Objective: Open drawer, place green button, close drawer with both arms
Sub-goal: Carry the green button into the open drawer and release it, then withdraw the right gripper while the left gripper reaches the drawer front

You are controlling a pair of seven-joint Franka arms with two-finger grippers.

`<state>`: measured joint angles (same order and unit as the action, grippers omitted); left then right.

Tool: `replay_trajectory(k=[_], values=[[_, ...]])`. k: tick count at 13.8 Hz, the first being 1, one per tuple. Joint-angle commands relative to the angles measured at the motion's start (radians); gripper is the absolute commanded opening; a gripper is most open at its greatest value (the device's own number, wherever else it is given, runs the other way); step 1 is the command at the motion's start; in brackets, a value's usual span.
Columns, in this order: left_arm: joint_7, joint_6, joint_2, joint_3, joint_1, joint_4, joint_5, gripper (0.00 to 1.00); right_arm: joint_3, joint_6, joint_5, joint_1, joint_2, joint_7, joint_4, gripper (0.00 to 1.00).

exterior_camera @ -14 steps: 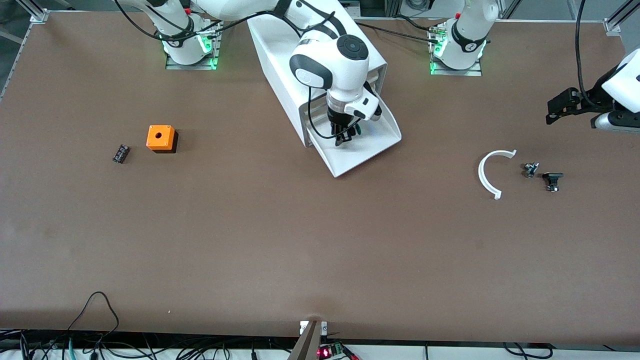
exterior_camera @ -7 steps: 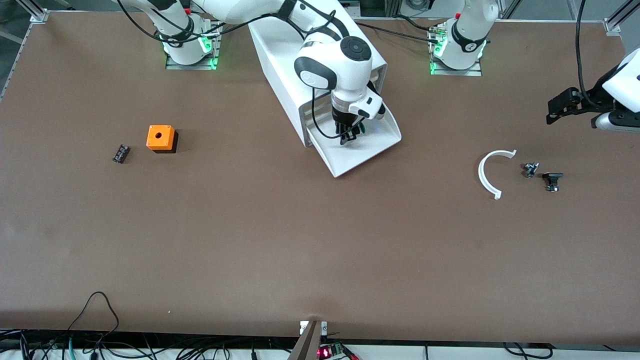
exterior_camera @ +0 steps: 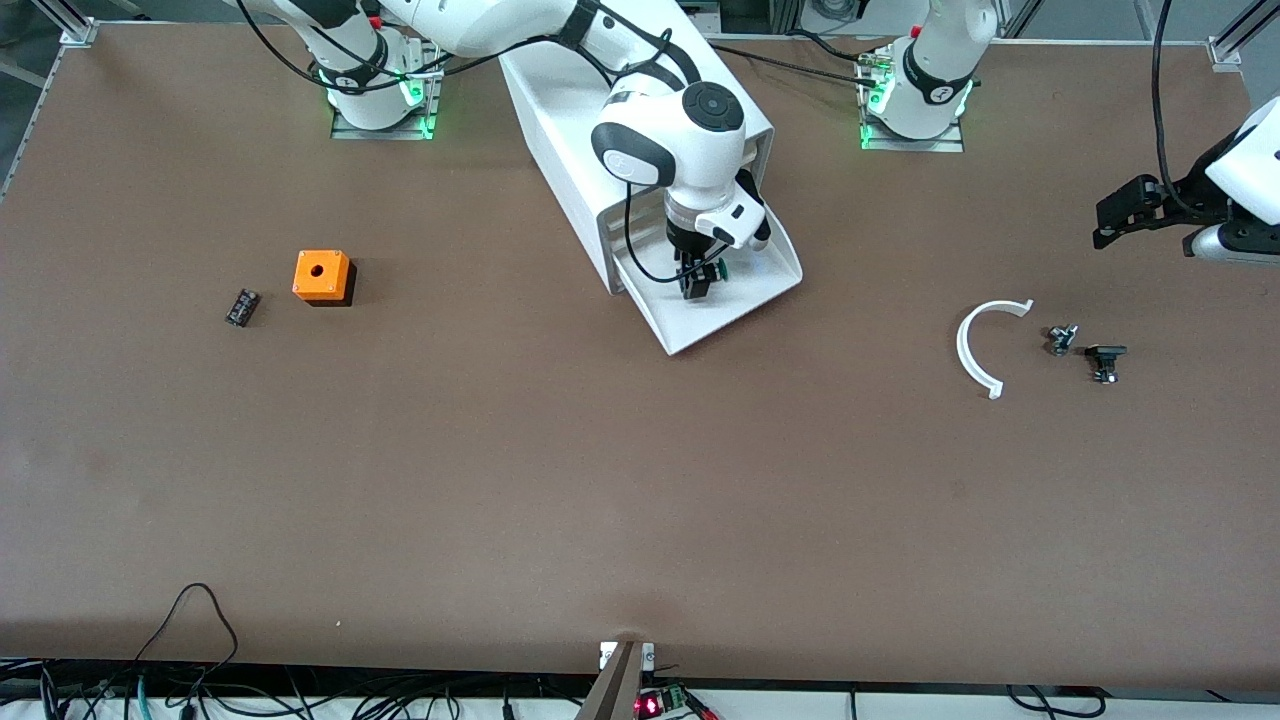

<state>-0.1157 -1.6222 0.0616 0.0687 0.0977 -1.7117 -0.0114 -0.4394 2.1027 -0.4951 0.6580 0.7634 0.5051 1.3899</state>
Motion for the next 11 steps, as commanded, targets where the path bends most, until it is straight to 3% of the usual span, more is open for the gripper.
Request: replay_trajectory(k=[1,5,7,9,11], values=[[0.002,0.024,-0.026,-0.003,-0.001,0.03,0.018,1.0,-0.002,-0.035,0.044,0.008,-0.025,-0.081,-0.067,1.0],[-0.004,0.015,-0.115,0.0,0.0,0.0,0.018,1.0,0.002,-0.044,0.133,-0.07,-0.12,-0.203,-0.12,1.0],[0.011,-0.001,-0.15,0.006,-0.001,-0.019,0.031,1.0,0.002,-0.067,0.136,-0.141,-0.197,-0.204,-0.115,1.0],[0.059,-0.121,-0.18,0.013,-0.001,-0.084,0.103,1.0,0.002,-0.107,0.168,-0.248,-0.245,-0.238,-0.111,1.0],[0.224,-0.307,-0.195,0.092,-0.003,-0.188,0.113,1.0,0.005,-0.109,0.304,-0.349,-0.263,-0.327,-0.082,1.0]])
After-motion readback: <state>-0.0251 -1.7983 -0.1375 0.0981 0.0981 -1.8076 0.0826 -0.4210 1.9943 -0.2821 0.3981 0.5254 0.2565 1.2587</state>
